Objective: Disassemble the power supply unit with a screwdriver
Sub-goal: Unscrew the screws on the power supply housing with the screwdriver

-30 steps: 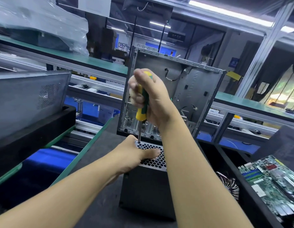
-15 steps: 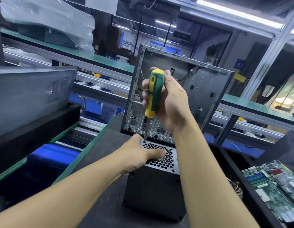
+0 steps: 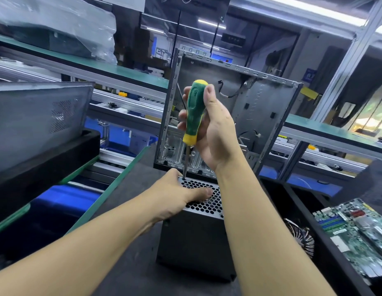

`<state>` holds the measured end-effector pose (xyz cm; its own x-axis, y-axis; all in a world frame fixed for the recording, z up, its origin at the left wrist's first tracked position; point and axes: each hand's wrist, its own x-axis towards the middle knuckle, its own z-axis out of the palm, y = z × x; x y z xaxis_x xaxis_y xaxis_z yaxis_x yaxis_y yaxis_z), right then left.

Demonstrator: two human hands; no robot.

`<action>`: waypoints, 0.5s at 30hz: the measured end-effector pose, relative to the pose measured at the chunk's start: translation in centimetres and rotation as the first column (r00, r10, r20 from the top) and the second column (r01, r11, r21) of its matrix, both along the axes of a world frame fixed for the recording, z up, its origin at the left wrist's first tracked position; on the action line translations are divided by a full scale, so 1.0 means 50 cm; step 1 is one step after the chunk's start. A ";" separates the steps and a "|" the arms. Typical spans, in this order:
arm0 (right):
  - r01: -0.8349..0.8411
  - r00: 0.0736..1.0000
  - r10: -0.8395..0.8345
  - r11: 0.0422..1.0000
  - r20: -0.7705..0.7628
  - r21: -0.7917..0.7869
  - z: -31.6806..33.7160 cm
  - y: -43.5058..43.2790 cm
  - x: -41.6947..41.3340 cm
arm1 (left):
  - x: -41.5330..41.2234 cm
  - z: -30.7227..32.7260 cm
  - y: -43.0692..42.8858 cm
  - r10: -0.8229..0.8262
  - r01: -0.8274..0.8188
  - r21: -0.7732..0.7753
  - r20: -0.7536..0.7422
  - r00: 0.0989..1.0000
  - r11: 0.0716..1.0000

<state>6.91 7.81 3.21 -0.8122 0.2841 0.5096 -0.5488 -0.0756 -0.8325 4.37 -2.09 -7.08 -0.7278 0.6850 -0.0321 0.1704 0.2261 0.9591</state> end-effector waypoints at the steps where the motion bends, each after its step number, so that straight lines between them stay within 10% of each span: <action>1: -0.003 1.000 0.003 1.000 0.016 -0.007 -0.001 -0.001 0.000 | 0.001 0.000 -0.001 0.002 -0.002 0.002 0.001 1.000 1.000; 15: 0.032 0.999 -0.035 0.997 -0.036 -0.064 -0.013 0.002 0.000 | 0.004 -0.001 -0.002 0.030 -0.030 -0.003 -0.034 0.999 1.000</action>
